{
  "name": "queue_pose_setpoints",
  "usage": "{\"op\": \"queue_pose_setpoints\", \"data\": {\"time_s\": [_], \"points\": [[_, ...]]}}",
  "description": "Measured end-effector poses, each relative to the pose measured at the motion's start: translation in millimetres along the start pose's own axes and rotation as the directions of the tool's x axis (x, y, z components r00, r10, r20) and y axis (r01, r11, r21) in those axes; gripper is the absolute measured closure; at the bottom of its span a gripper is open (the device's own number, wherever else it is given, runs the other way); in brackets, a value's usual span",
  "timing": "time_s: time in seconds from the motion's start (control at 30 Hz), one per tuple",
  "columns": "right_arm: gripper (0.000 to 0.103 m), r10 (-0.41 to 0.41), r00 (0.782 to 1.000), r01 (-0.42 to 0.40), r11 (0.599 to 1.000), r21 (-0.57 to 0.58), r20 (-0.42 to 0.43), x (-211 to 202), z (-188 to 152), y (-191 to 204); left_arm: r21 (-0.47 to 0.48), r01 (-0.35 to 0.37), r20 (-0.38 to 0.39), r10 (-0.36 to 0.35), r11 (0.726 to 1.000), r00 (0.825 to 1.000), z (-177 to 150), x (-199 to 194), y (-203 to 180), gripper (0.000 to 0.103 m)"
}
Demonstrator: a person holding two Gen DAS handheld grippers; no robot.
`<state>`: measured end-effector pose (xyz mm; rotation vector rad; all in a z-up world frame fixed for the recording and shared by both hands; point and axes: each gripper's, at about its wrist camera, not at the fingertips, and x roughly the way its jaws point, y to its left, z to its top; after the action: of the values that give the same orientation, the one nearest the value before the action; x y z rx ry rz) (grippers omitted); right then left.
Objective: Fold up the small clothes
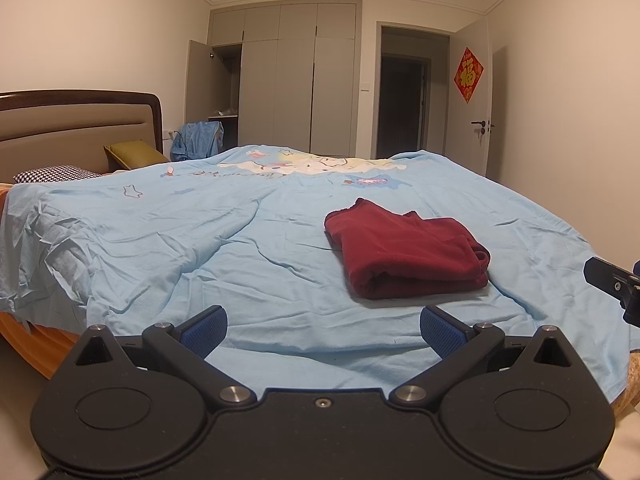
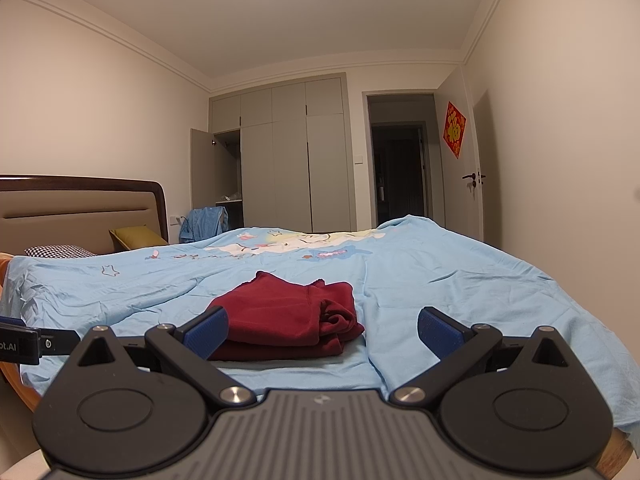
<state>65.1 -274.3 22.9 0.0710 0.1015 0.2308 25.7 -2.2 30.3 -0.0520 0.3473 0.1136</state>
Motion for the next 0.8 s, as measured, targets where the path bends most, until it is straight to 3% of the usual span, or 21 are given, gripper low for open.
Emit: {"op": "queue_pose_setpoints", "data": {"time_s": [0.5, 0.7, 0.8], "points": [[0.0, 0.0, 1.0, 0.0, 1.0, 0.001, -0.002, 0.3, 0.2, -0.5, 0.001, 0.003, -0.005, -0.003, 1.0, 1.0, -2.9, 1.2, 0.9, 0.001], [0.0, 0.0, 1.0, 0.0, 1.0, 0.002, -0.003, 0.0, 0.5, -0.5, 0.037, -0.092, -0.008, 0.092, 0.995, 0.996, -5.0, 2.1, -5.3, 0.001], [0.0, -0.001, 1.0, 0.001, 1.0, 0.003, 0.0, 1.5, -0.7, -0.5, 0.04, -0.098, -0.005, 0.098, 0.994, 0.995, -3.6, 0.8, -5.8, 0.001]]}}
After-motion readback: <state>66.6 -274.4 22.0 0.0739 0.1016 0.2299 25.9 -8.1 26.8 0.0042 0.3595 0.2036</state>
